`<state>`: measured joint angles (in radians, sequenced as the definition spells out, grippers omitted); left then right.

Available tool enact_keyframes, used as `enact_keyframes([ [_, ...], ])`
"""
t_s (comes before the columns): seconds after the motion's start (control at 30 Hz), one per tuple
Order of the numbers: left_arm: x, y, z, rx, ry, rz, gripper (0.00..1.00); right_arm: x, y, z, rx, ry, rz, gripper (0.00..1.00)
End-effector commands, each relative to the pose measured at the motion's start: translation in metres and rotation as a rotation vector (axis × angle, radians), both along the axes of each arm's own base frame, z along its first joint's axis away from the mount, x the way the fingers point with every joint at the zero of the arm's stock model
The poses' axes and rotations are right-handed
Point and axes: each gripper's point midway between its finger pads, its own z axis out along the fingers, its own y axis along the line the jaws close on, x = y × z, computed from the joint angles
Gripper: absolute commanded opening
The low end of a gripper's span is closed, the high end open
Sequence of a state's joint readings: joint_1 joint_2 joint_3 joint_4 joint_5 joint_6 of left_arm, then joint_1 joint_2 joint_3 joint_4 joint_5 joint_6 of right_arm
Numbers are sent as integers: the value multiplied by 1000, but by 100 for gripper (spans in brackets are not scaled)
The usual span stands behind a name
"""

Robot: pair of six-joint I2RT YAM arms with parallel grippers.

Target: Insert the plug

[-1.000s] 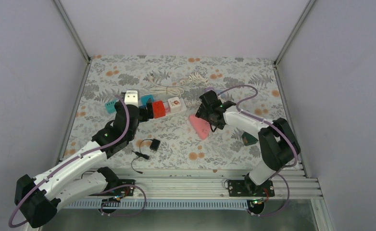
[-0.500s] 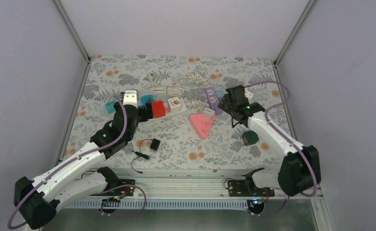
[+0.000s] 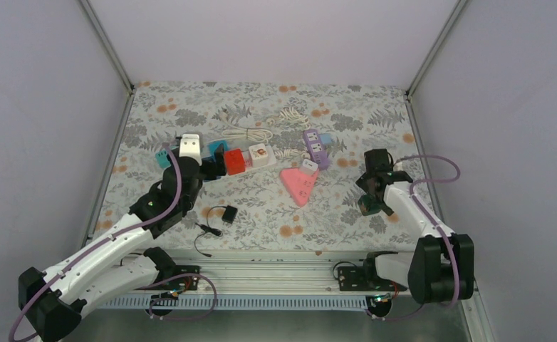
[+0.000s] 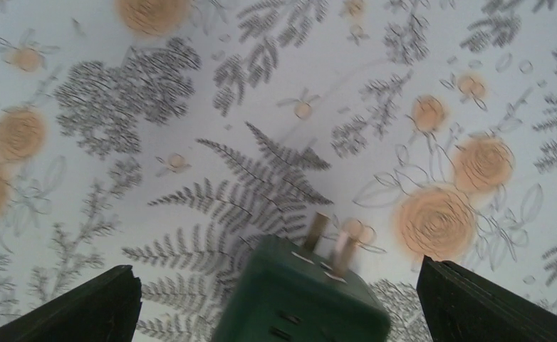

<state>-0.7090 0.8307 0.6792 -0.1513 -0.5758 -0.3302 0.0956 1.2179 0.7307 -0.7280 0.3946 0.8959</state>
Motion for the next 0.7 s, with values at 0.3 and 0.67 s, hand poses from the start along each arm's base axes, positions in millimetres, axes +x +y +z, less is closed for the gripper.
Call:
enact_keyframes([
  [0.3, 1, -6, -1, -33, -3, -25, 100, -10, 32, -40, 199, 47, 45, 96],
  [0.67, 8, -19, 6, -48, -9, -61, 100, -10, 37, -42, 217, 9, 93, 65],
])
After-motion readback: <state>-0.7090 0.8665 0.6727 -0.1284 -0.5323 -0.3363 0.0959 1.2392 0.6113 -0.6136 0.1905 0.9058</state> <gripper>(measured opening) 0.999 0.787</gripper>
